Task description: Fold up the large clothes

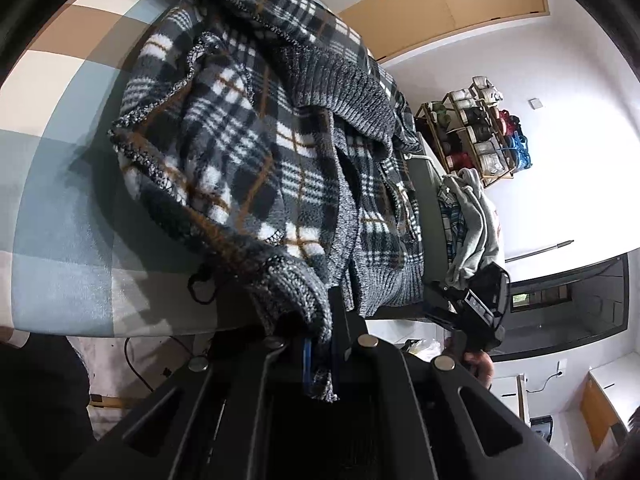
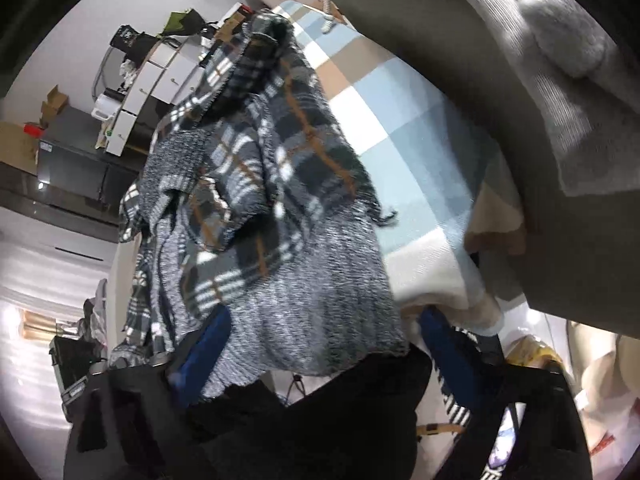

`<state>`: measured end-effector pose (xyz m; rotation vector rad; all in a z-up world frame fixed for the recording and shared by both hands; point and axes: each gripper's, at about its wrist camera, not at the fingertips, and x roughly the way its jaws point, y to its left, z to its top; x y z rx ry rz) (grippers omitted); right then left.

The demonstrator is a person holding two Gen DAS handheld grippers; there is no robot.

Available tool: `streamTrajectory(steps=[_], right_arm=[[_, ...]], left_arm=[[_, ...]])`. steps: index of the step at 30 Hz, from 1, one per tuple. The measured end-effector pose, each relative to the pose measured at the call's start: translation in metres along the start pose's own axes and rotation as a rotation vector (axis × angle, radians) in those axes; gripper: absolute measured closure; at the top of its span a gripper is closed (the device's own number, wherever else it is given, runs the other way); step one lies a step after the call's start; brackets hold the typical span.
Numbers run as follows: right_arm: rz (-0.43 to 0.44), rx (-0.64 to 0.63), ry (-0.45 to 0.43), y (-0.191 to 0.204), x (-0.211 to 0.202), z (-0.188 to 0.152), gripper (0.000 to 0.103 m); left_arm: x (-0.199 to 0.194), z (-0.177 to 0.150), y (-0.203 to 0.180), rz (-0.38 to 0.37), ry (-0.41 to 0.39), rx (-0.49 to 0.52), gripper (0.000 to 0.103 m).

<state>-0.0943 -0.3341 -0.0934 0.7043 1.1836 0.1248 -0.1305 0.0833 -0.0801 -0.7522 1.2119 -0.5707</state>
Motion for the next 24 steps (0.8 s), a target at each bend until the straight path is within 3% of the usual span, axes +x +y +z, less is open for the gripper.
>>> streamTrajectory(steps=[2,3,5,6,11,24], right_arm=[[-0.003,-0.004,-0.015,0.004,-0.004,-0.004,0.040],[0.003,-0.007,-0.019,0.006,-0.005,-0.005,0.044],[0.006,-0.024,-0.036,0.012,-0.010,-0.010,0.072],[0.007,-0.032,-0.040,0.015,-0.011,-0.011,0.075],[0.030,-0.129,-0.088,0.035,-0.020,-0.011,0.083],[0.044,-0.162,-0.018,0.039,0.004,0.007,0.083]], left_arm=[[0.001,-0.002,0.001,0.008,0.003,-0.001,0.102],[0.002,-0.002,0.001,0.014,0.004,-0.002,0.102],[0.003,-0.004,0.002,0.028,0.007,-0.004,0.102],[0.003,-0.004,0.002,0.032,0.008,-0.007,0.102],[0.004,-0.007,0.003,0.050,0.002,-0.015,0.102],[0.011,-0.006,0.004,0.091,0.002,-0.038,0.102]])
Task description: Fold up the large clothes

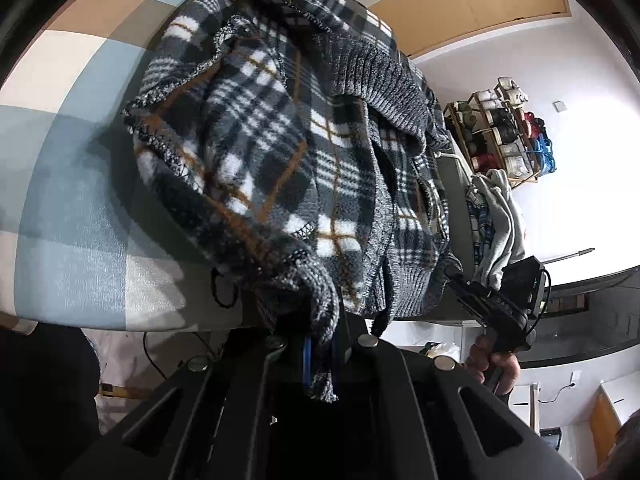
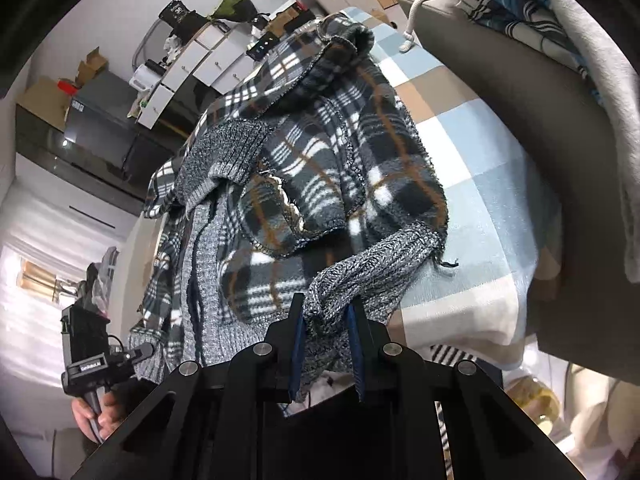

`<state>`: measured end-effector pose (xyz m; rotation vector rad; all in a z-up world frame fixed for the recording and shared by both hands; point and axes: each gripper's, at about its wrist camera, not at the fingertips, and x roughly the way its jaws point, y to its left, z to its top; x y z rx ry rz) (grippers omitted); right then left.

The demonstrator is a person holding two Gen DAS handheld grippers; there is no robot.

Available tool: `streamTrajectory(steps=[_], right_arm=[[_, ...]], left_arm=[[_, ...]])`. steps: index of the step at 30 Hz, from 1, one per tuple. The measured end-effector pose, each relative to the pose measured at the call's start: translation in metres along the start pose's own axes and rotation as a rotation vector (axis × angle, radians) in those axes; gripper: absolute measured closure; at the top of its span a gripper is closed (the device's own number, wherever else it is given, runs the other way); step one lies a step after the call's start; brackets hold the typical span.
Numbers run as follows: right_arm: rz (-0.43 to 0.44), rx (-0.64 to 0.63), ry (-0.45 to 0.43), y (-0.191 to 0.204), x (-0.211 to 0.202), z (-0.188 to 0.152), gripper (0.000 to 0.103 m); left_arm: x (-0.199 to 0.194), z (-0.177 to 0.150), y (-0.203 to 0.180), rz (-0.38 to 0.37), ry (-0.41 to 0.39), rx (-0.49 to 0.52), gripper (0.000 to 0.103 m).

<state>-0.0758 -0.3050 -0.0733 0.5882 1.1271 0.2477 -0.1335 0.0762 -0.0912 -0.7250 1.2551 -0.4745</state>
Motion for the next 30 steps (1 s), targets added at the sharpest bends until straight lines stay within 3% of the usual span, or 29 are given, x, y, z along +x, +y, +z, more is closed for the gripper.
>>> streamTrajectory(steps=[4,9,14,16,18,21,30], right_arm=[[0.027,0.017,0.021,-0.006,0.006,0.002,0.080],[0.105,0.039,0.023,-0.008,0.013,0.008,0.054],[0.071,0.004,0.016,0.002,0.016,0.015,0.054],[0.054,-0.016,0.014,0.004,0.017,0.015,0.062],[0.023,-0.030,0.008,0.004,0.017,0.015,0.080],[0.025,-0.009,0.001,-0.006,0.016,0.014,0.091],[0.047,-0.012,-0.037,-0.008,-0.001,0.009,0.095]], left_arm=[[0.002,-0.003,0.002,0.013,-0.003,-0.007,0.102],[0.005,-0.003,0.007,0.008,0.001,-0.035,0.101],[0.005,-0.002,0.006,0.025,0.010,-0.028,0.101],[0.006,-0.001,0.005,0.032,0.019,-0.025,0.100],[0.006,0.000,0.007,0.035,0.025,-0.040,0.100],[0.006,0.000,0.007,0.036,0.027,-0.037,0.099],[0.006,0.004,0.009,0.054,0.051,-0.035,0.096]])
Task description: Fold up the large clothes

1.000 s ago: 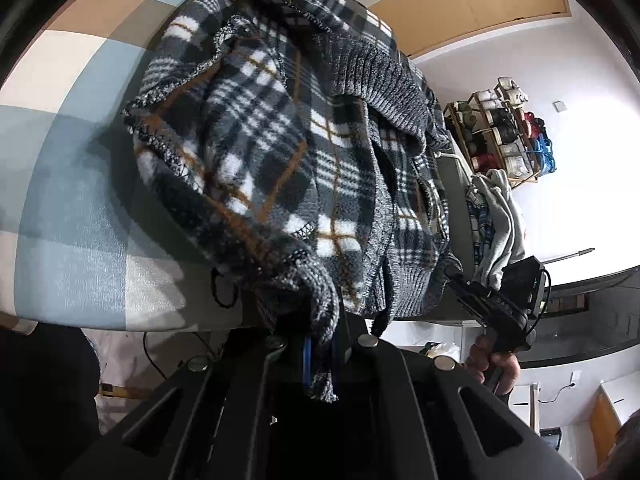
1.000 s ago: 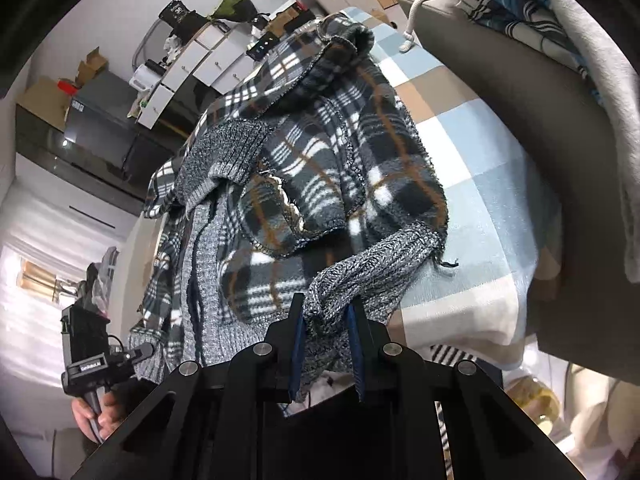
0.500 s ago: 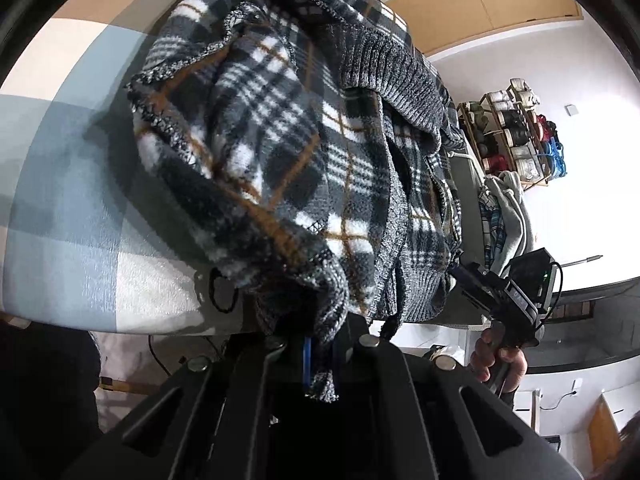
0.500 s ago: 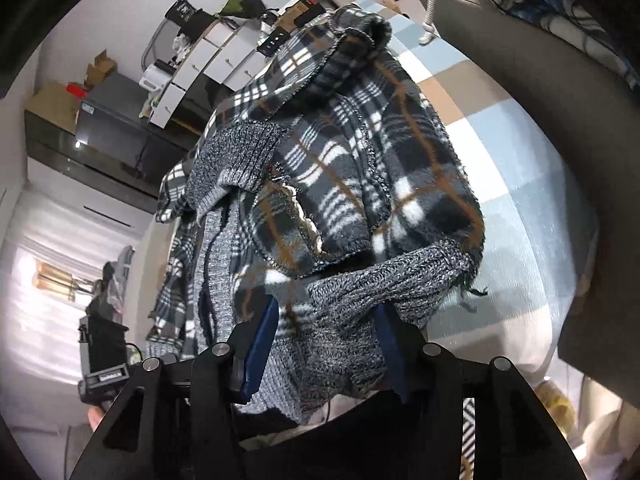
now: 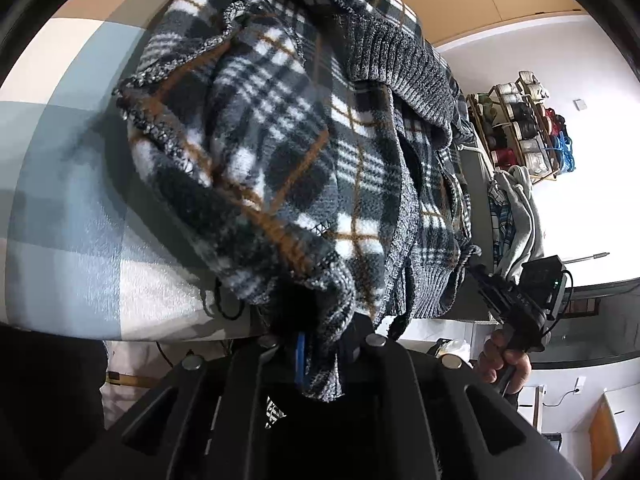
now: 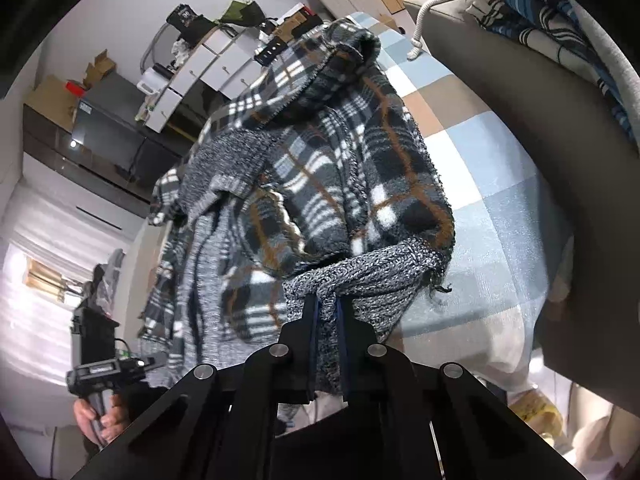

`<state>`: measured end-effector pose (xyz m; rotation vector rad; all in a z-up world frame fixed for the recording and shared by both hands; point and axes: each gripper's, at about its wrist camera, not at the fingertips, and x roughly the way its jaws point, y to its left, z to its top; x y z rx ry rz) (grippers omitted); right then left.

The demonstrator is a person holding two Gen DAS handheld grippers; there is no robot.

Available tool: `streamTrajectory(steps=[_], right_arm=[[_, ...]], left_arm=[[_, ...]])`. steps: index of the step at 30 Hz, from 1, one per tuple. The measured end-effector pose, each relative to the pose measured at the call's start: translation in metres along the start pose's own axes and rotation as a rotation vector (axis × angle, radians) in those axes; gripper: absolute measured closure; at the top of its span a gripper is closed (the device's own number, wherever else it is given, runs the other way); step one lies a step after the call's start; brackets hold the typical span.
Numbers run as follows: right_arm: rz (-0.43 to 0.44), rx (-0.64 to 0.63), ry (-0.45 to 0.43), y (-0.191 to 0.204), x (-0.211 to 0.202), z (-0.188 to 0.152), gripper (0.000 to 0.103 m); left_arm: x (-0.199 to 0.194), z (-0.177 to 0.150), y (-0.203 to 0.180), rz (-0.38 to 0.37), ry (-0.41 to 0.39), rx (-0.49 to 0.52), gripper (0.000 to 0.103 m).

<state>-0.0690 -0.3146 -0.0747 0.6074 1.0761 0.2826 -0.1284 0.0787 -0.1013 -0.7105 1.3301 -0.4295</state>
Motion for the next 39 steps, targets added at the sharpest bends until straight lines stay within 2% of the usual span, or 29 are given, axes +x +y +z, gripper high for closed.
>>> streamTrajectory(steps=[5,8,11,14,16,17,18,20,23,28,31,32,34,36,37,39], right_arm=[[0.061,-0.002,-0.049,0.007,-0.014,0.007,0.095],[0.067,0.002,-0.065,0.012,-0.021,0.010,0.095],[0.042,0.032,-0.016,0.007,-0.017,0.008,0.094],[0.036,0.128,0.023,-0.013,-0.012,0.001,0.093],[0.075,0.201,0.023,-0.029,-0.013,-0.003,0.073],[0.057,0.219,0.012,-0.033,-0.015,-0.005,0.036],[0.056,0.224,-0.002,-0.035,-0.016,-0.005,0.009],[0.075,0.222,-0.041,-0.034,-0.020,-0.006,0.007],[0.070,0.239,-0.034,-0.033,-0.016,-0.005,0.006],[0.066,0.222,0.003,-0.027,-0.005,0.004,0.007],[0.073,0.148,0.049,-0.017,0.004,0.008,0.019],[0.057,0.117,0.060,-0.013,0.007,0.008,0.035],[0.022,0.083,0.072,-0.010,0.012,0.011,0.055],[-0.017,0.056,0.069,-0.010,0.016,0.013,0.086],[-0.043,0.050,0.062,-0.011,0.018,0.013,0.089],[-0.031,0.052,0.049,-0.016,0.018,0.013,0.092]], left_arm=[[0.001,-0.001,-0.003,0.018,0.000,0.010,0.096],[0.002,-0.002,-0.005,0.022,-0.002,0.009,0.095],[0.002,-0.002,-0.005,0.017,-0.002,0.007,0.095],[0.005,-0.002,-0.006,0.001,-0.001,0.001,0.095],[0.004,-0.002,-0.004,-0.008,0.001,0.001,0.095],[0.004,-0.002,-0.003,-0.012,0.002,0.002,0.095],[0.004,-0.001,-0.003,-0.015,0.003,0.002,0.095],[0.003,-0.002,0.001,-0.021,0.007,-0.001,0.095],[0.003,-0.003,0.001,-0.034,0.004,-0.006,0.095],[-0.001,0.000,0.008,-0.048,0.012,-0.009,0.095],[-0.001,0.002,0.008,-0.044,0.021,0.006,0.095],[-0.001,0.005,0.007,-0.039,0.027,0.025,0.095],[0.000,0.008,0.005,-0.036,0.035,0.039,0.095],[0.000,0.010,0.006,-0.036,0.048,0.033,0.095],[0.000,0.010,0.006,-0.040,0.050,0.026,0.095],[-0.001,0.010,0.008,-0.056,0.047,0.023,0.095]])
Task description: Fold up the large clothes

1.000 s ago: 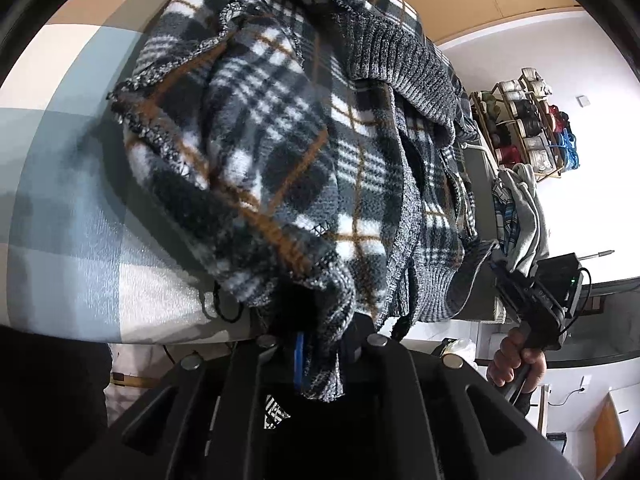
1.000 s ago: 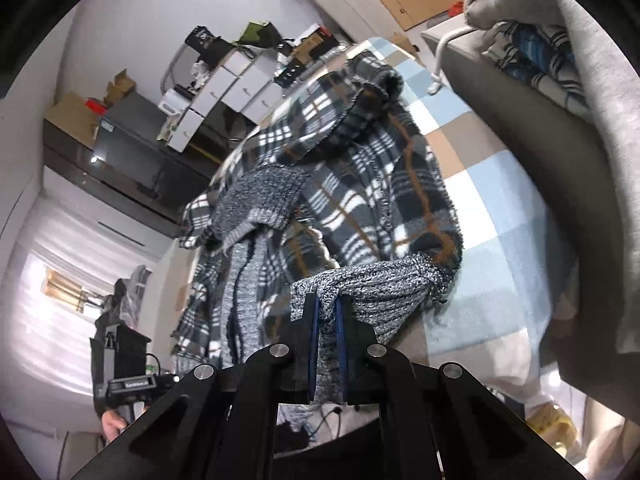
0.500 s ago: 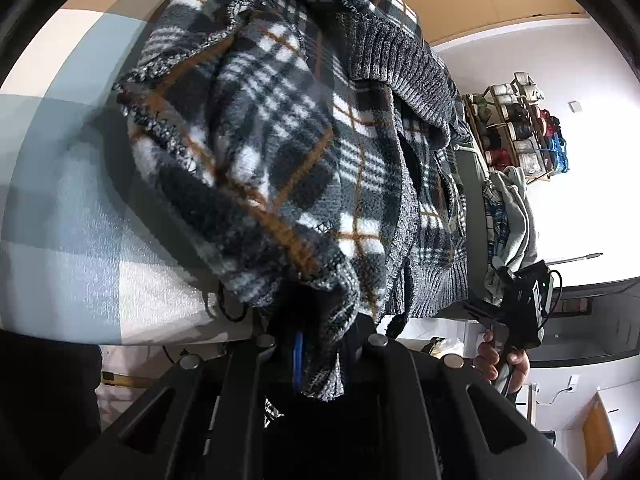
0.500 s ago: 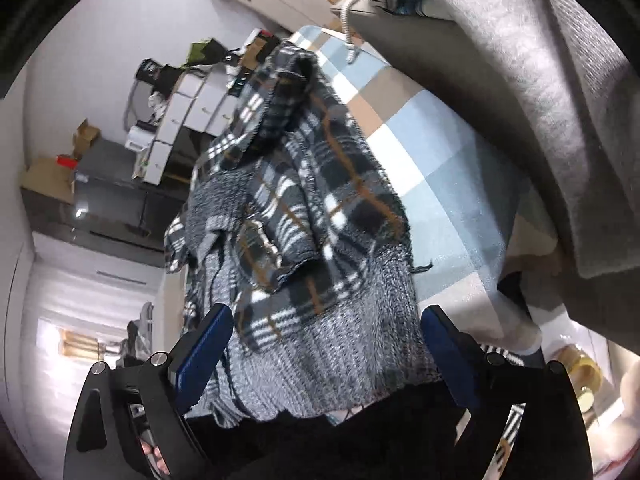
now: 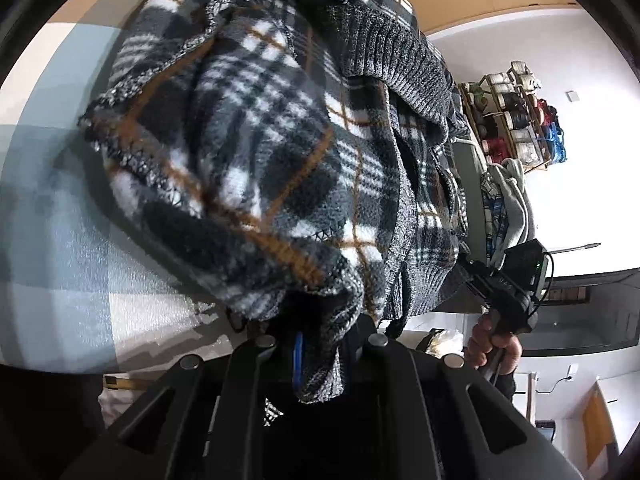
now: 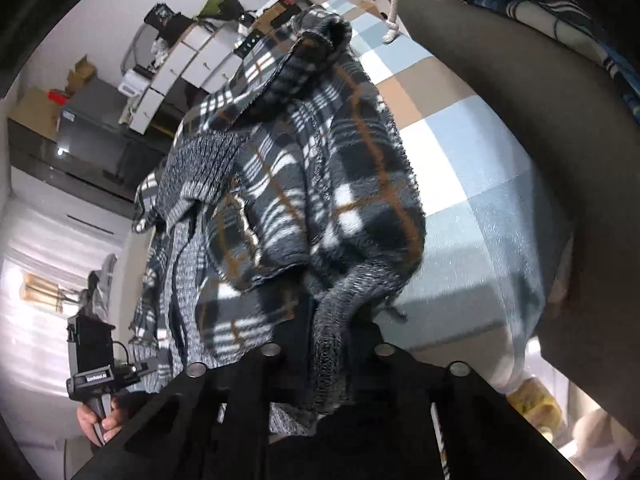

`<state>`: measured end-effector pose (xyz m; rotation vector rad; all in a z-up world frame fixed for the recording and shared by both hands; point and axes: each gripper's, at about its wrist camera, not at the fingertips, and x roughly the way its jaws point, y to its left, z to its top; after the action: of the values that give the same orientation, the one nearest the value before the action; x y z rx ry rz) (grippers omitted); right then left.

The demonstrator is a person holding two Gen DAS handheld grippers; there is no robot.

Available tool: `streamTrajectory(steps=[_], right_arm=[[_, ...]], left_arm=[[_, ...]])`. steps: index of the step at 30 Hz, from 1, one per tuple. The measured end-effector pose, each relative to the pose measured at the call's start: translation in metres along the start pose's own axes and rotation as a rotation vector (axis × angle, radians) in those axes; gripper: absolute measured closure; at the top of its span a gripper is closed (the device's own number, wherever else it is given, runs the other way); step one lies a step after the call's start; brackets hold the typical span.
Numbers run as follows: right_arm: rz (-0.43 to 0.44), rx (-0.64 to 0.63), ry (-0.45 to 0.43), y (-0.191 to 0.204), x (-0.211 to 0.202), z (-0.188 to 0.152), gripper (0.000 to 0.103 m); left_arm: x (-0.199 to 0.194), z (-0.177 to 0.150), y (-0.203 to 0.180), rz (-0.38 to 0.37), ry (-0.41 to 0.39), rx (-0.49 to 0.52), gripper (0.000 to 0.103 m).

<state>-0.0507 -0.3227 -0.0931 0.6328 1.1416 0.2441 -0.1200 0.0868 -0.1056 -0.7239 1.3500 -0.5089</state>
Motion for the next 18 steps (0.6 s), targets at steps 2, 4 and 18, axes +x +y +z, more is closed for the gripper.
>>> streamTrajectory(steps=[2,4,18], right_arm=[[-0.004,-0.014,-0.005,0.000,-0.001,-0.002,0.093],[0.003,-0.025,-0.013,0.001,-0.005,-0.005,0.094],[0.096,-0.033,-0.172,0.006,-0.061,-0.016,0.095]], left_arm=[[-0.003,-0.001,0.003,-0.027,-0.008,0.002,0.095],[-0.007,-0.005,0.005,-0.040,-0.034,-0.001,0.100],[-0.045,-0.039,0.038,-0.049,-0.133,-0.093,0.102]])
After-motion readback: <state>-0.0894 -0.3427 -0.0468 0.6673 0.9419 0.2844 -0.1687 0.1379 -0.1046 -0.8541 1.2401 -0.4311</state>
